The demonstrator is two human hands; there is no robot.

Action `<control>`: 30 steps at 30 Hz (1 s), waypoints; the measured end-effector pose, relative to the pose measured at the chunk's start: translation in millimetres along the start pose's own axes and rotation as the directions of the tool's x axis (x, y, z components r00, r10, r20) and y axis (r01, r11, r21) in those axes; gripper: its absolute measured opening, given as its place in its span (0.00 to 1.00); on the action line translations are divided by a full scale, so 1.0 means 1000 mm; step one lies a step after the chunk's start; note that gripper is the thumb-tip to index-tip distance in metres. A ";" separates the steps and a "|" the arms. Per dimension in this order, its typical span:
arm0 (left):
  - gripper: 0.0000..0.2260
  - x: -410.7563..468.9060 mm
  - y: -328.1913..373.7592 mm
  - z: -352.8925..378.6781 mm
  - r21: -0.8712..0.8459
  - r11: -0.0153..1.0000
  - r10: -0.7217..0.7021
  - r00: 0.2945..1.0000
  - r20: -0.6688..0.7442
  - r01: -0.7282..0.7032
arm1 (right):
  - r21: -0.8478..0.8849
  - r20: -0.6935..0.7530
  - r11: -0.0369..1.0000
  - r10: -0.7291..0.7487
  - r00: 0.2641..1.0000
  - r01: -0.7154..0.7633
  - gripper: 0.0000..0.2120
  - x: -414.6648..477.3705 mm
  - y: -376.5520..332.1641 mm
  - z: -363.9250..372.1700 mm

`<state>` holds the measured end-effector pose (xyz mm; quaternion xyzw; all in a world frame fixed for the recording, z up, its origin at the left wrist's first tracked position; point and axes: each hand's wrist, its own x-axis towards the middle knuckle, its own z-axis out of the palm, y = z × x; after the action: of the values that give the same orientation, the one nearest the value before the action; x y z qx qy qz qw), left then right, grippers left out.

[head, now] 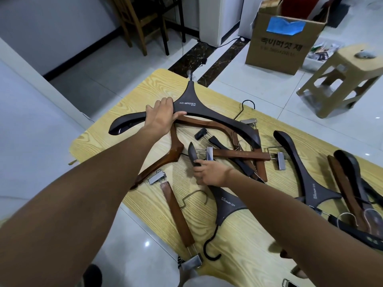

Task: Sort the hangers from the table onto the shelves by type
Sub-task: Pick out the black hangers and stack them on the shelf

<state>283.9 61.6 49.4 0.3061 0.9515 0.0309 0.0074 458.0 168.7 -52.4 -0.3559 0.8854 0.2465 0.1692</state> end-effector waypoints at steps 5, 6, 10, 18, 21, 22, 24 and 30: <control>0.25 0.000 0.007 -0.013 0.014 1.000 0.017 1.000 -0.016 -0.017 | -0.100 0.036 0.995 0.003 0.999 0.001 0.23 -0.011 0.015 -0.007; 0.25 0.000 0.008 -0.017 0.016 1.000 0.021 1.000 -0.022 -0.020 | -0.119 0.051 0.993 0.006 0.999 0.000 0.24 -0.013 0.019 -0.009; 0.25 -0.002 0.014 -0.031 0.012 1.000 0.026 0.999 -0.044 -0.025 | -0.152 0.093 0.988 0.015 0.996 0.000 0.30 -0.022 0.032 -0.022; 0.26 -0.008 0.022 -0.057 0.024 0.998 0.052 0.995 -0.091 -0.050 | -0.025 -0.123 0.990 0.136 0.983 -0.140 0.17 -0.038 0.056 -0.042; 0.25 -0.011 0.024 -0.063 0.038 0.997 0.066 0.993 -0.100 -0.063 | -0.011 -0.151 0.981 0.188 0.970 -0.192 0.14 -0.037 0.054 -0.049; 0.25 -0.012 0.024 -0.065 0.046 0.997 0.070 0.992 -0.101 -0.065 | 0.013 -0.148 0.976 0.217 0.965 -0.217 0.14 -0.037 0.052 -0.051; 0.25 -0.015 0.023 -0.069 0.052 0.996 0.079 0.991 -0.109 -0.073 | 0.070 -0.124 0.957 0.288 0.949 -0.281 0.17 -0.037 0.046 -0.056; 0.26 -0.024 0.004 -0.089 0.049 0.997 0.059 0.988 -0.144 -0.052 | 0.279 -0.086 0.892 0.394 0.915 -0.357 0.24 -0.031 0.032 -0.081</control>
<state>303.1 46.4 138.2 0.3296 0.9410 0.0320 -0.0696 446.0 160.4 38.6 -0.1693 0.9715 0.1321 0.1004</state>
